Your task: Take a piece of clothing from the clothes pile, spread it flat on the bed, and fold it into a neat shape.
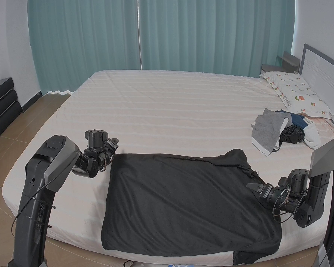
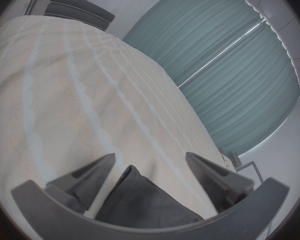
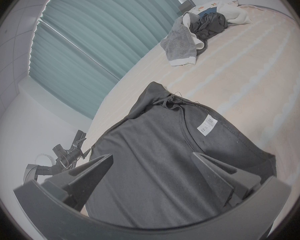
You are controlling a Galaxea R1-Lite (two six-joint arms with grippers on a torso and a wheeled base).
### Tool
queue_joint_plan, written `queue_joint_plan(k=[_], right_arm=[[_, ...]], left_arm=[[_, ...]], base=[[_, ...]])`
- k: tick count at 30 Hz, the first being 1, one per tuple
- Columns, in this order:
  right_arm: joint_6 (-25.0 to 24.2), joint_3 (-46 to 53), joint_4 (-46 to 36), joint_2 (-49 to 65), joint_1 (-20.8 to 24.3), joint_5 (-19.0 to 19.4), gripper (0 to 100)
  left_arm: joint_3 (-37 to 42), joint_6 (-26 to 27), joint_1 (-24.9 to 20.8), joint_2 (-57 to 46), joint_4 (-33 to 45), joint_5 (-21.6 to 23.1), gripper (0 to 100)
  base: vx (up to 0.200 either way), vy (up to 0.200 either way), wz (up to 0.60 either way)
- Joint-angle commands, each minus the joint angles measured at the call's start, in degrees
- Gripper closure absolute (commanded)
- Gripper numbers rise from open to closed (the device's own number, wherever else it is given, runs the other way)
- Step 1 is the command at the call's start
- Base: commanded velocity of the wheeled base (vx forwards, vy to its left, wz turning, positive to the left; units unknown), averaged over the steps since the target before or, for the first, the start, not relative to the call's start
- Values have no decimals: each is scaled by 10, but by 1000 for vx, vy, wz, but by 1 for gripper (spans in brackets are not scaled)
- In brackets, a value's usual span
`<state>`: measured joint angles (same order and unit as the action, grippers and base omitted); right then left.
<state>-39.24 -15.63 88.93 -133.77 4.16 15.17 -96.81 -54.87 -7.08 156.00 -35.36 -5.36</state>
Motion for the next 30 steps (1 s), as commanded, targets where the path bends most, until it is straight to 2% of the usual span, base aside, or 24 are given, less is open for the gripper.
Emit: queue_joint_plan(k=[1,2,3,8,9,11,14,15,17,23,27,30], right_arm=[[-2,-19,2,6,-2,0,0],[-2,-19,2,6,-2,0,0],[-1,-45,-8,9,-5,-2,0],[3,-116,-73,27,-9,-3,0],[3,-144,-117,40,-9,-3,0],[3,-227,-256,58,-8,-8,0],[6,-288,-331,50,-5,-37,0],[6,-288,-331,50,-5,-37,0],[21,-339,-382,20,6,-72,0],[80,-400,-394,-19,17,-88,0],[86,-452,-431,-30,35,-101,0],[83,-456,-452,-22,45,-98,0]], left_arm=[[8,2,0,-3,-7,-16,0],[8,2,0,-3,-7,-16,0],[25,-9,1,-10,-19,-49,0],[88,-45,1,-55,-30,-43,0],[111,-52,2,-73,-30,-31,0],[181,-86,3,-117,-32,22,0],[227,-99,5,-143,-46,61,0],[227,-99,5,-143,-46,61,0],[258,-99,7,-149,-83,81,0],[262,-95,6,-145,-109,80,0],[262,-94,6,-142,-109,80,0],[262,-93,5,-141,-109,79,0]], base=[[0,0,0],[0,0,0],[0,0,0],[0,0,0],[0,0,0],[0,0,0],[0,0,0],[0,0,0],[0,0,0],[0,0,0],[0,0,0],[0,0,0]])
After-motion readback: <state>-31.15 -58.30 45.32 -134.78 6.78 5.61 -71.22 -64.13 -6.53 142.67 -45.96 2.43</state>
